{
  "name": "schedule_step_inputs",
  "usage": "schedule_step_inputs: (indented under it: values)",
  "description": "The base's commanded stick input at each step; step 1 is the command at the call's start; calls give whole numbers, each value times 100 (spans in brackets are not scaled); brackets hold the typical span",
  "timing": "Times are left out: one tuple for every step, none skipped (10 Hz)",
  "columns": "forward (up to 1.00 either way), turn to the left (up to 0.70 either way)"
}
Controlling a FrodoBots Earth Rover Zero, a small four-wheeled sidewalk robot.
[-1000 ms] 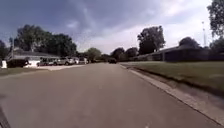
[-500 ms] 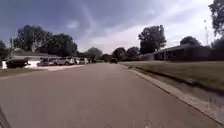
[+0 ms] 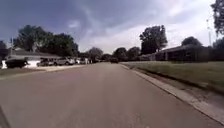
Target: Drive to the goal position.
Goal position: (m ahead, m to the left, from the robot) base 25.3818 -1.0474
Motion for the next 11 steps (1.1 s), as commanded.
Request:
schedule_step_inputs:
  values:
    - [70, 3]
    - [70, 3]
    - [70, 3]
    - [70, 3]
    - [70, 3]
    - [70, 3]
    - [70, 3]
    - [70, 3]
    - [70, 3]
    - [70, 3]
    - [70, 3]
